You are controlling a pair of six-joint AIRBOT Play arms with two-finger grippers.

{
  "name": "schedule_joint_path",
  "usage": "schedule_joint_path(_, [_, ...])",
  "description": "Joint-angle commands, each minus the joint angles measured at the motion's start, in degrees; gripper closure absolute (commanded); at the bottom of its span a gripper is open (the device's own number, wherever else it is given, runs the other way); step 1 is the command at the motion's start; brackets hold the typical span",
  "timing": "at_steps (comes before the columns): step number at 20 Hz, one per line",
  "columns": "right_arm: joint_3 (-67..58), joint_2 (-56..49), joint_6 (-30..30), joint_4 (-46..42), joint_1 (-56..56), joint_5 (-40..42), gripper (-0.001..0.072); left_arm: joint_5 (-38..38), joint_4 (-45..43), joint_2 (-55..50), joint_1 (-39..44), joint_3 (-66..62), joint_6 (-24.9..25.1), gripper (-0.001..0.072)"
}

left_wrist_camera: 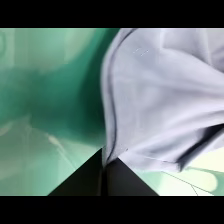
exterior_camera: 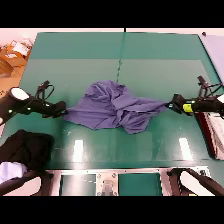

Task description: Fold the shirts.

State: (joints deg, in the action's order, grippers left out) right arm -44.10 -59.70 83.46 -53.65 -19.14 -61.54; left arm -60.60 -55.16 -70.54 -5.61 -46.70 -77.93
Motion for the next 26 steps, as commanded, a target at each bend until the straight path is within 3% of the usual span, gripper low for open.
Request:
schedule_joint_path(1, [1.1, 0.5, 0.0, -1.3, -3.9, -0.3, 0.0696, -1.9, -1.5, 1.3, -2.5, -0.3, 0.5, 0.0688])
schedule_joint_path(10, [3.0, -2.8, 0.4, -11.7, -5.1, 5.4, 0.0697, -1.5, -3.1, 1.3, -2.5, -0.3, 0.4, 0.0688])
schedule_joint_path(13, [2.3, -3.8, -1.4, -1.8, -8.4, 1.4, 0.0697, -6.1, -3.0, 1.3, -2.5, -3.6, 1.1, 0.0689])
schedule_joint_path(16, [-4.9, -0.5, -5.8, 12.3, -8.4, -5.6, 0.0697, -15.8, -2.8, 1.3, -2.5, -17.7, 1.4, 0.0689])
schedule_joint_path(19, [-19.0, 5.0, -6.1, 24.3, -10.3, -4.6, 0.0697, -23.1, -2.5, 1.3, -2.5, -41.2, -0.3, 0.0689])
schedule_joint_path(23, [-38.8, 11.0, -3.5, 25.3, -15.3, -1.6, 0.0696, -21.8, -1.3, 1.3, -2.5, -72.1, -3.1, 0.0689])
schedule_joint_path(26, [-45.3, 15.3, -3.5, 25.0, -17.2, -1.5, 0.0696, -17.5, -0.2, 6.2, -2.5, -78.5, -2.5, 0.0688])
